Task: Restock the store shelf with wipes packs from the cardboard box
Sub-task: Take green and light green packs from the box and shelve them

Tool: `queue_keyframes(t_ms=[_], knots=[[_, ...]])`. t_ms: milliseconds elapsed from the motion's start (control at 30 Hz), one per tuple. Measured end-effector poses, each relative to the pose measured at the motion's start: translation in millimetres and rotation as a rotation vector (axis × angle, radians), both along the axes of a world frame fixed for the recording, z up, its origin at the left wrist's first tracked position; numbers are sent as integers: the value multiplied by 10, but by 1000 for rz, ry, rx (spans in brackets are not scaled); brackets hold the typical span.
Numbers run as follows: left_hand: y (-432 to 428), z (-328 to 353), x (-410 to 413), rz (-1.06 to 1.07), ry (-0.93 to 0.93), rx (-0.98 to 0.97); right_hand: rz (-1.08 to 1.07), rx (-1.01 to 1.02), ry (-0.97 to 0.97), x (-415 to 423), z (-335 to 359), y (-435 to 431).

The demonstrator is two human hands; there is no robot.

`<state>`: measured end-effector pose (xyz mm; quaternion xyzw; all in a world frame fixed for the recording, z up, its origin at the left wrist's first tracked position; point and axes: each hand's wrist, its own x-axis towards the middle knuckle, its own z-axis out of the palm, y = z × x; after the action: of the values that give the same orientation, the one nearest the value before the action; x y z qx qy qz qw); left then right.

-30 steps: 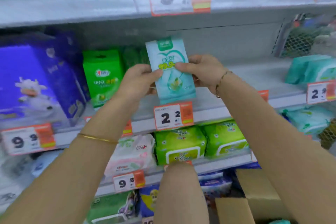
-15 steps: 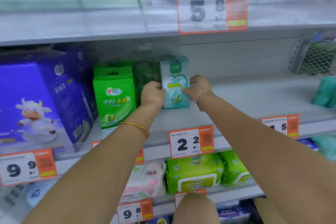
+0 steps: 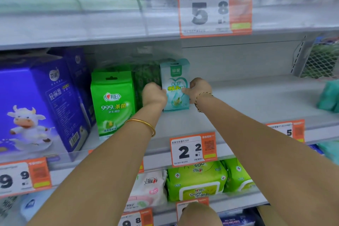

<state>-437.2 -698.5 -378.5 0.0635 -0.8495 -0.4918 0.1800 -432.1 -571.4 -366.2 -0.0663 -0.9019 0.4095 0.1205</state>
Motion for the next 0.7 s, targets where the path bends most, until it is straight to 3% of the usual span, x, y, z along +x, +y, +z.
queue_keyframes(t_ms=[133,400,567,700], knots=[[3,16,5,6,-34,-40,29,-118,2,-22,-22,9],[-53,-92,-56,-48,-89,138,27,-110,-23,-60,-50,37],[-4,-36,145,5,-86,-41,-2,-54,-37,-71,-65,53],[87,27,401,57,-16,-49,-3,-153,29,101,-16,98]])
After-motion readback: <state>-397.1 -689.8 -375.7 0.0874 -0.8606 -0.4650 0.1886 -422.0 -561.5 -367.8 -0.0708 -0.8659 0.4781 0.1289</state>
